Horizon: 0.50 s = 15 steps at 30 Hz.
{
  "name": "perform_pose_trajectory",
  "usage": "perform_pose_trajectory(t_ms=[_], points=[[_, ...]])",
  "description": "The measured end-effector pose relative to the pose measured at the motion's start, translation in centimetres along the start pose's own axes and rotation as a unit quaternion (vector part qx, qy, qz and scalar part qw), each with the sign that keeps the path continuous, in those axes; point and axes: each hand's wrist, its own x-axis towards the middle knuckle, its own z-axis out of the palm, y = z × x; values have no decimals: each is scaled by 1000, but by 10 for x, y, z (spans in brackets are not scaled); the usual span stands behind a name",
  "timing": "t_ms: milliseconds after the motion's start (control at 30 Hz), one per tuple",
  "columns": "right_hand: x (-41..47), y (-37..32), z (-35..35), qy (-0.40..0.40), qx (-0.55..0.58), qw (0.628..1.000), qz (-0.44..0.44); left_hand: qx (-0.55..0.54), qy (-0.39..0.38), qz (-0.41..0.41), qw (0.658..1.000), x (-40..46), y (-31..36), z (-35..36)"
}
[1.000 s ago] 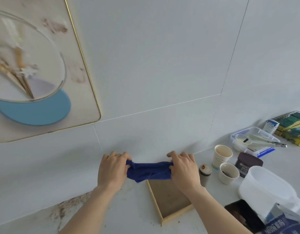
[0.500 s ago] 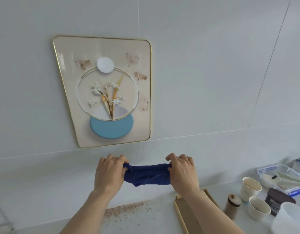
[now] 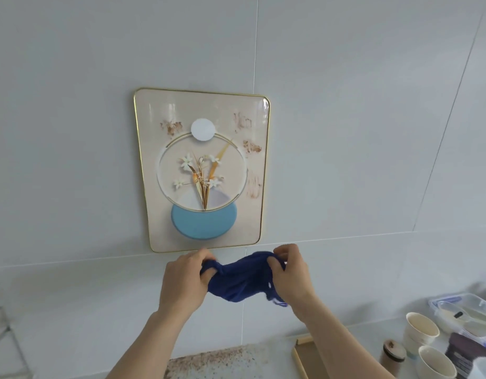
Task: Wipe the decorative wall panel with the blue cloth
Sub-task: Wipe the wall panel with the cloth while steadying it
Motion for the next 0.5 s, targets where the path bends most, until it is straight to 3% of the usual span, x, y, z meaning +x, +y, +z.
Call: perform_pose_trajectory(t_ms=[133, 267, 400, 500], points=[[5, -31, 3, -10, 278, 957, 88, -156, -21, 36, 987, 11, 30, 6], [4, -48, 5, -97, 417, 902, 52, -266, 7, 31, 964, 25, 62, 8], [2, -53, 1, -191, 396, 898, -4, -320, 56, -9, 946, 36, 76, 9], [8, -48, 5, -150, 374, 915, 8, -285, 57, 3, 957, 46, 78, 11]])
